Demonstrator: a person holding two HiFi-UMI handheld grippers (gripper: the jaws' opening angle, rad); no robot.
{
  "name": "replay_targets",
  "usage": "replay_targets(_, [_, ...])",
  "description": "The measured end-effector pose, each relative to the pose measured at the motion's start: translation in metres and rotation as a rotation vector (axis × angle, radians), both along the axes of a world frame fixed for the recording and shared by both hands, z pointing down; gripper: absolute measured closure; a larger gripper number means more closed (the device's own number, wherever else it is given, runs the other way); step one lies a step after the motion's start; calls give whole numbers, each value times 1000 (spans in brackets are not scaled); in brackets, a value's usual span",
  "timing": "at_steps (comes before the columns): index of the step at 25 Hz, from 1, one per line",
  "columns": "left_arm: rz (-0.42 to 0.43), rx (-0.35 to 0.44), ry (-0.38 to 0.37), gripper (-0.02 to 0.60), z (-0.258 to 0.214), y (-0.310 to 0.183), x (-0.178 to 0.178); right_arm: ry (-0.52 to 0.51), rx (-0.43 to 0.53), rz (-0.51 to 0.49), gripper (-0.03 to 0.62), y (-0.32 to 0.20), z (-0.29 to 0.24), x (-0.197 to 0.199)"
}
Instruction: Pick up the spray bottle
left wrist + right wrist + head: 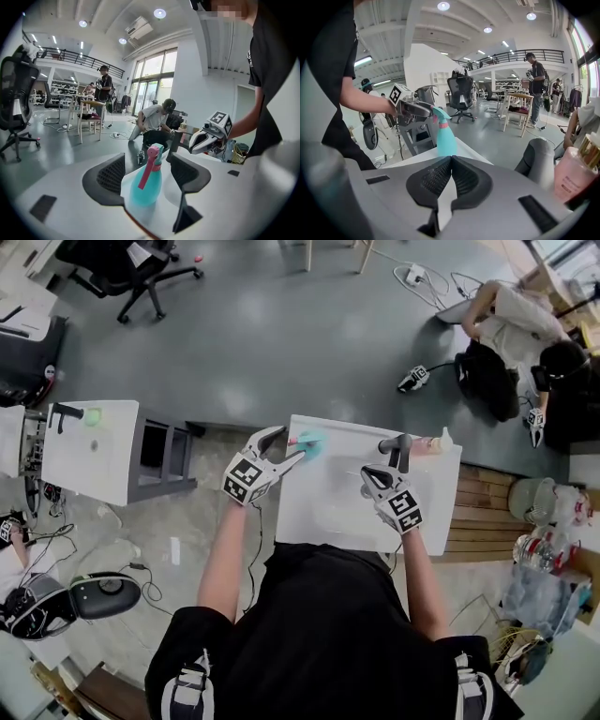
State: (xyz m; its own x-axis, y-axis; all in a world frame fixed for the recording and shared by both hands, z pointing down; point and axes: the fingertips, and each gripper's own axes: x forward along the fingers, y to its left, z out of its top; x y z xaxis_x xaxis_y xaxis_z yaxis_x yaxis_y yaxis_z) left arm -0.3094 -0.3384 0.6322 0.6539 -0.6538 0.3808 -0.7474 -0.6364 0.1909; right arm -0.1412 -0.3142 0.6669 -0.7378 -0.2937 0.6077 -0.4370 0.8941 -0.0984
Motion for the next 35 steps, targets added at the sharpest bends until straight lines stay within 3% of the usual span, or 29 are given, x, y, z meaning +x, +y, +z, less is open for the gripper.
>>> replay_targets(17, [38,9,-2,298,6,-17,18,18,-20,-12,577,8,10,5])
replay_targets(20, [39,14,2,358,6,-17,20,20,-20,-10,577,7,12,7])
replay_targets(35, [47,29,19,470,2,-16,28,16,-24,-23,577,11,10,5])
